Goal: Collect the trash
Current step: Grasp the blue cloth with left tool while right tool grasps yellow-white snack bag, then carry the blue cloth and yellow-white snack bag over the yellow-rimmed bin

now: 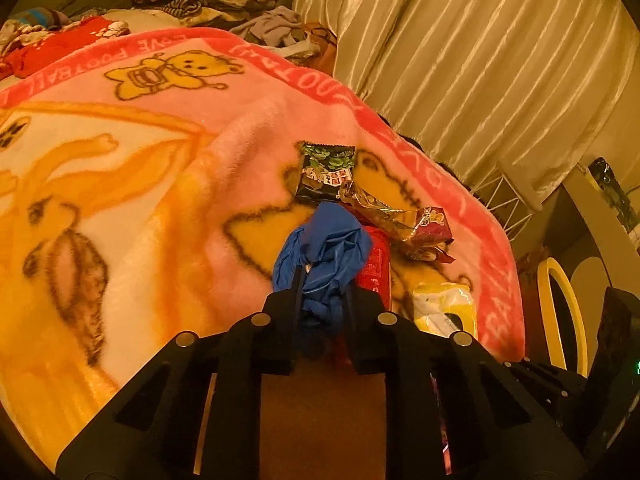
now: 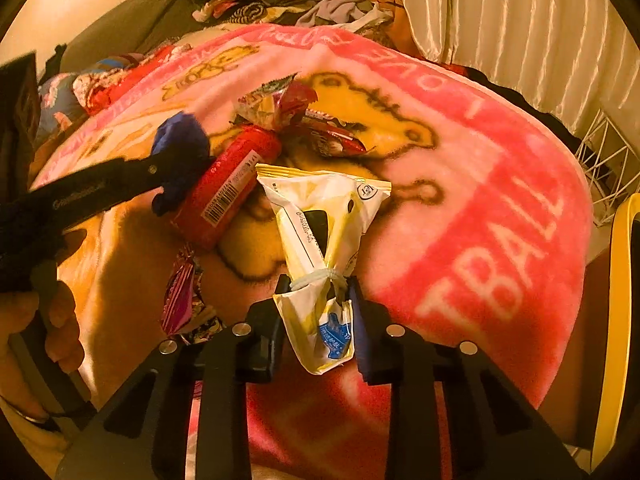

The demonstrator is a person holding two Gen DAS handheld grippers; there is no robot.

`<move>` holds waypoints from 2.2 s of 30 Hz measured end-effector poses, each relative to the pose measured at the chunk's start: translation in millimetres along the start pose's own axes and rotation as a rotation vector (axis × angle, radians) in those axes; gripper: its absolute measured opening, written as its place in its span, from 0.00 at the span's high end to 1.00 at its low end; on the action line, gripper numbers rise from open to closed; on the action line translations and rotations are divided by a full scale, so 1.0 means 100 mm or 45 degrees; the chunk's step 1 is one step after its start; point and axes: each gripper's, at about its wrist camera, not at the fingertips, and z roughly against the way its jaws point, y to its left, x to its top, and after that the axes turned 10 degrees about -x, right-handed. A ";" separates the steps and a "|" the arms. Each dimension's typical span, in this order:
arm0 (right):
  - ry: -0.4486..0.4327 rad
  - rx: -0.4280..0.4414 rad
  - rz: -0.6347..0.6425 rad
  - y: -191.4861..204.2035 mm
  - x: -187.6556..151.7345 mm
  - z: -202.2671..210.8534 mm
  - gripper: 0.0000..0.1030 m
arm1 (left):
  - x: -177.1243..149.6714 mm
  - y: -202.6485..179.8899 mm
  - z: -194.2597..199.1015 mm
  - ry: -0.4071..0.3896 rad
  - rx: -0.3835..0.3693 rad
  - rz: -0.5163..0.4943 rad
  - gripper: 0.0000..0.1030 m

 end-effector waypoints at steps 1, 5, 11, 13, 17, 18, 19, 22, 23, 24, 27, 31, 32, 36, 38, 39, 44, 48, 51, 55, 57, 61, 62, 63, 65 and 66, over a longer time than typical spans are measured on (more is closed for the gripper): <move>-0.005 0.004 -0.009 -0.02 0.00 0.01 0.74 | 0.00 -0.01 0.02 -0.005 0.000 -0.004 0.88; -0.056 0.047 -0.061 -0.09 -0.01 0.10 0.75 | -0.02 -0.05 0.17 -0.034 0.003 -0.024 0.88; -0.159 0.045 -0.083 -0.12 -0.03 0.30 0.75 | -0.01 -0.14 0.33 -0.081 0.012 -0.061 0.88; -0.193 0.039 -0.071 -0.10 -0.04 0.37 0.75 | -0.01 -0.20 0.39 -0.094 0.001 -0.074 0.88; -0.262 0.038 -0.061 -0.09 -0.07 0.49 0.75 | 0.00 -0.30 0.46 -0.113 -0.014 -0.098 0.88; -0.279 0.038 -0.063 -0.10 -0.08 0.52 0.75 | 0.00 -0.32 0.48 -0.119 -0.016 -0.102 0.88; -0.293 0.037 -0.065 -0.11 -0.09 0.55 0.75 | 0.00 -0.35 0.50 -0.125 -0.021 -0.109 0.88; -0.324 0.034 -0.074 -0.13 -0.12 0.62 0.75 | 0.00 -0.43 0.54 -0.135 -0.036 -0.127 0.88; -0.330 0.034 -0.076 -0.14 -0.13 0.64 0.75 | 0.00 -0.46 0.54 -0.136 -0.040 -0.132 0.88; -0.338 0.033 -0.080 -0.15 -0.14 0.66 0.75 | 0.00 -0.49 0.56 -0.139 -0.045 -0.141 0.88; -0.360 0.032 -0.088 -0.17 -0.17 0.72 0.75 | 0.00 -0.58 0.58 -0.145 -0.058 -0.163 0.88; -0.384 0.020 -0.081 -0.17 -0.21 0.82 0.75 | 0.00 -0.68 0.61 -0.158 -0.071 -0.182 0.88; -0.384 0.021 -0.078 -0.17 -0.23 0.84 0.75 | -0.01 -0.71 0.62 -0.161 -0.076 -0.185 0.88; -0.388 0.026 -0.087 -0.22 -0.27 0.91 0.75 | -0.01 -0.80 0.63 -0.164 -0.084 -0.206 0.88; -0.385 0.023 -0.099 -0.25 -0.28 0.93 0.75 | -0.02 -0.84 0.63 -0.163 -0.087 -0.215 0.88; -0.385 0.022 -0.103 -0.26 -0.29 0.93 0.75 | -0.03 -0.86 0.64 -0.163 -0.089 -0.220 0.88; -0.387 0.013 -0.125 -0.31 -0.33 0.98 0.75 | -0.05 -0.97 0.64 -0.156 -0.099 -0.244 0.88; -0.393 -0.001 -0.138 -0.37 -0.35 1.02 0.75 | -0.07 -1.04 0.64 -0.151 -0.106 -0.260 0.88; -0.394 -0.004 -0.152 -0.43 -0.36 1.04 0.75 | -0.08 -1.10 0.64 -0.150 -0.110 -0.274 0.88; -0.401 -0.012 -0.165 -0.49 -0.39 1.09 0.75 | -0.10 -1.18 0.64 -0.149 -0.115 -0.292 0.88; -0.404 -0.010 -0.172 -0.52 -0.40 1.11 0.75 | -0.11 -1.20 0.64 -0.148 -0.116 -0.299 0.88; -0.412 -0.013 -0.187 -0.56 -0.41 1.15 0.75 | -0.13 -1.26 0.63 -0.143 -0.121 -0.314 0.88; -0.414 -0.014 -0.190 -0.56 -0.41 1.16 0.75 | -0.14 -1.28 0.63 -0.142 -0.122 -0.317 0.88; -0.417 -0.017 -0.195 -0.57 -0.41 1.17 0.75 | -0.15 -1.30 0.63 -0.141 -0.125 -0.321 0.88; -0.423 -0.021 -0.199 -0.59 -0.41 1.19 0.75 | -0.15 -1.33 0.62 -0.139 -0.128 -0.329 0.88; -0.427 -0.025 -0.203 -0.61 -0.41 1.21 0.75 | -0.16 -1.35 0.62 -0.138 -0.131 -0.333 0.88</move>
